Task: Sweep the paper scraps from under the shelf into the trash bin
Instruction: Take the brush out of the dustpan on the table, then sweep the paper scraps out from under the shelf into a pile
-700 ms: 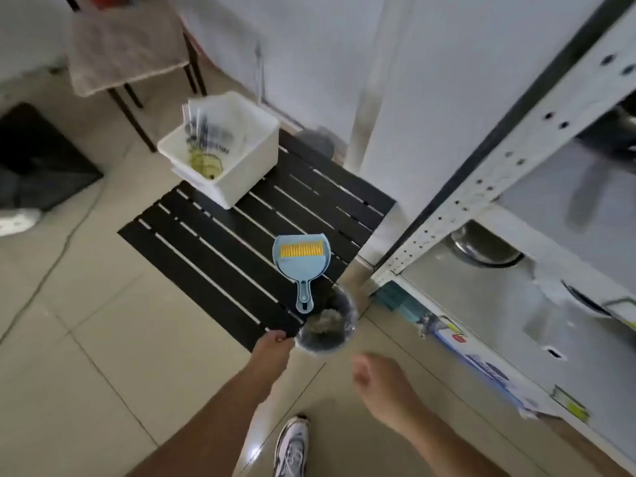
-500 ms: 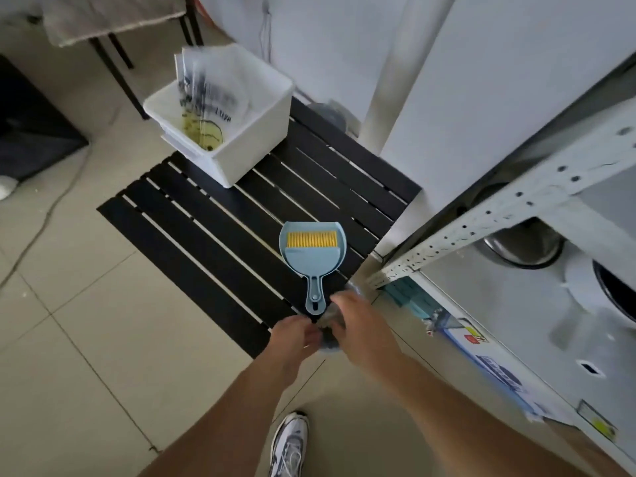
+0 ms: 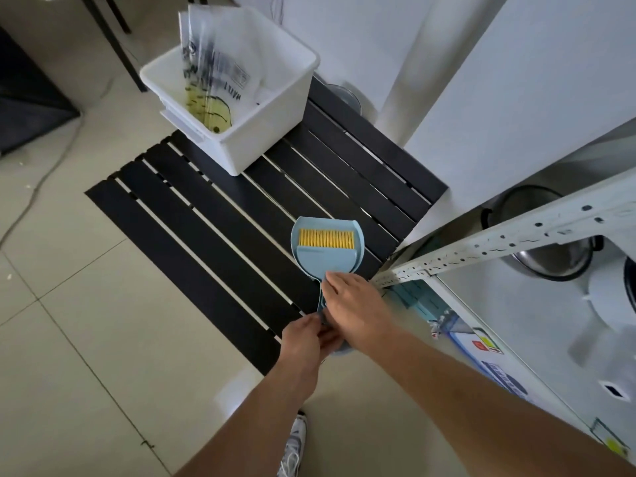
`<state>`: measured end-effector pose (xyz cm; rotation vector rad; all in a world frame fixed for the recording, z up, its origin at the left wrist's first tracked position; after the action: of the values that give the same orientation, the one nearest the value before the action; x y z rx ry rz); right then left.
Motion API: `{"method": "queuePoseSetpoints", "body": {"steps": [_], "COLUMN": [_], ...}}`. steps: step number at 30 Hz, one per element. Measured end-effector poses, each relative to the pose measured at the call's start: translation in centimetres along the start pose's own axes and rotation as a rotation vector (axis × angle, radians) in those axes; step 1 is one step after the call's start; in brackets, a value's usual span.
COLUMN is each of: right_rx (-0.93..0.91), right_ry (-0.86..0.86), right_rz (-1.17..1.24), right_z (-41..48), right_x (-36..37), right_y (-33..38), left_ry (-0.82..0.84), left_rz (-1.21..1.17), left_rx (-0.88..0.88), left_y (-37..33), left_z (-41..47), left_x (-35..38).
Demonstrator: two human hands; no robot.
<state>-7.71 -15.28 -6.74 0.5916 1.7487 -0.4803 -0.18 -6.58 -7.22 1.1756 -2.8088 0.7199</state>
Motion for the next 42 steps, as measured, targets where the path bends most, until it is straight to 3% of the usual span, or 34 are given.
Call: {"method": "queuePoseSetpoints", "body": {"steps": [5,8,12,15,17,19,23,31,36,39,42], "right_rx": [0.030,0.248,0.681,1.129,1.350,1.459,1.447,1.164,1.039,1.049,1.136], "right_ry": [-0.295,-0.556,-0.925,-1.001,-0.964,-0.900,-0.774,-0.788,-0.726,-0.801,-0.859], "right_rz": [0.082,0.317,0.882,1.371,1.473,1.530,1.468,1.117,0.889,0.812,0.787], "right_z": [-0.7,-2.7,-10.0,-16.0,-19.7,-23.3,-29.1,-32.9,-32.8,-32.9,-32.9], "right_x": [-2.2,-5.8,-9.3,-8.0,-5.5,-2.6,3.3,16.5,27.0,32.7,37.8], "right_y": [0.3,-0.1,-0.5,1.5,2.7,3.7,4.7,-1.1,-7.7,-10.8,-13.8], "left_ry": [0.011,-0.022,-0.042,0.140,0.203,0.203,0.173,0.326,0.490,0.509,0.533], "left_rz": [0.035,0.004,-0.102,-0.188,-0.225,-0.229,-0.145,0.111,0.351,0.603,0.997], "left_rx": [-0.008,-0.022,-0.078,-0.253,-0.356,-0.385,-0.430,-0.499,-0.374,-0.262,0.067], "left_y": [-0.4,-0.5,2.0,5.5,8.2,11.5,19.1,30.7,34.8,36.1,35.3], "left_z": [-0.8,-0.8,-4.3,-7.7,-8.6,-8.3,-5.9,3.6,12.5,16.6,19.0], "left_x": [0.0,-0.4,-0.8,0.7,2.0,3.1,4.2,9.4,13.6,16.1,18.7]}}
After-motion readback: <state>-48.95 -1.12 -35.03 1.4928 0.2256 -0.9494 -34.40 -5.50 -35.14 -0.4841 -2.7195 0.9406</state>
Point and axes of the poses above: each hand's wrist, its own z-axis towards the middle knuckle, its own x-axis out of the palm, y = z × x, the point moved 2 cm from there along z, towards the middle knuckle
